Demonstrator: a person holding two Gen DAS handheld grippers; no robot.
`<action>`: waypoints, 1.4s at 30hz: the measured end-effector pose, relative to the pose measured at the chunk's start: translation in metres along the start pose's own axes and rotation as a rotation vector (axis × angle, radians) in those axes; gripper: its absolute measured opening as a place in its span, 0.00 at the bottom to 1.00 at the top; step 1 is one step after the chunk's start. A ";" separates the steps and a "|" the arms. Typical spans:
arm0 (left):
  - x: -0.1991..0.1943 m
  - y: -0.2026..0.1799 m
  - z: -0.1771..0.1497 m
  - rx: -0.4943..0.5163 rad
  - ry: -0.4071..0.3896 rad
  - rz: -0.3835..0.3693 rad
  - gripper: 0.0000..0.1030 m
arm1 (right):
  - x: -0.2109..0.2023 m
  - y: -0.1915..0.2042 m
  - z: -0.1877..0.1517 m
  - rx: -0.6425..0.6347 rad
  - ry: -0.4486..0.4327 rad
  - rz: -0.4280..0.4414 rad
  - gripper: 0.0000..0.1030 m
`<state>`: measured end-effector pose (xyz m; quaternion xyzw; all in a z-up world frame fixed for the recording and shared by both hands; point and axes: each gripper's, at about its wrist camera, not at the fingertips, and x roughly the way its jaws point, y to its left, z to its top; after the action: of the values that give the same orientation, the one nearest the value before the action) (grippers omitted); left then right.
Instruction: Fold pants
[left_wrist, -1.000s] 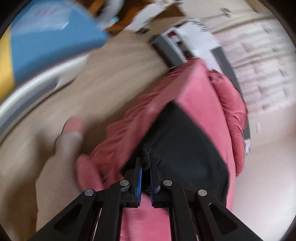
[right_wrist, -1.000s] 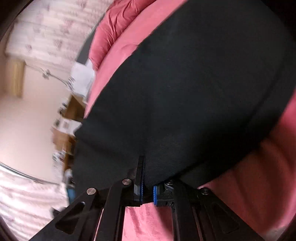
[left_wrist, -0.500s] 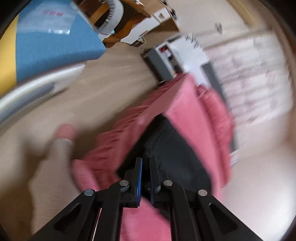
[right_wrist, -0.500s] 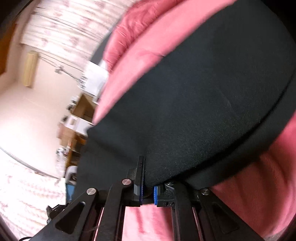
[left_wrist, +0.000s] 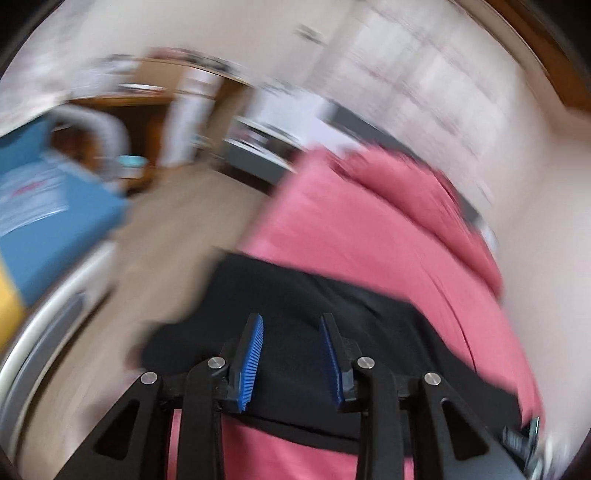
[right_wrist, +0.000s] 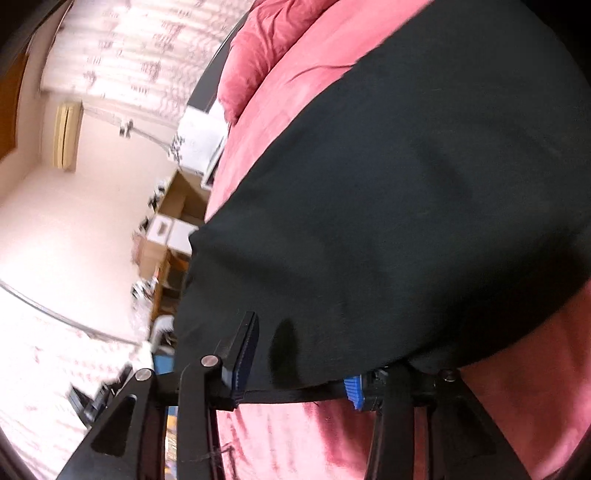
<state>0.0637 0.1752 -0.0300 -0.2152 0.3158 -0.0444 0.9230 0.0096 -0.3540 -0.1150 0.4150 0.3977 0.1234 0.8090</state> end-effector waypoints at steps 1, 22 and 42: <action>0.018 -0.018 -0.008 0.060 0.054 -0.032 0.31 | 0.004 0.003 0.000 -0.015 0.007 -0.011 0.25; 0.049 -0.057 -0.065 0.208 0.282 0.004 0.20 | -0.047 -0.047 0.050 0.081 -0.145 -0.018 0.26; 0.086 -0.072 -0.058 0.174 0.315 0.100 0.26 | -0.202 -0.146 0.154 0.208 -0.558 -0.230 0.07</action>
<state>0.1016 0.0698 -0.0889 -0.1089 0.4615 -0.0586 0.8785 -0.0263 -0.6408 -0.0656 0.4656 0.2152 -0.1291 0.8487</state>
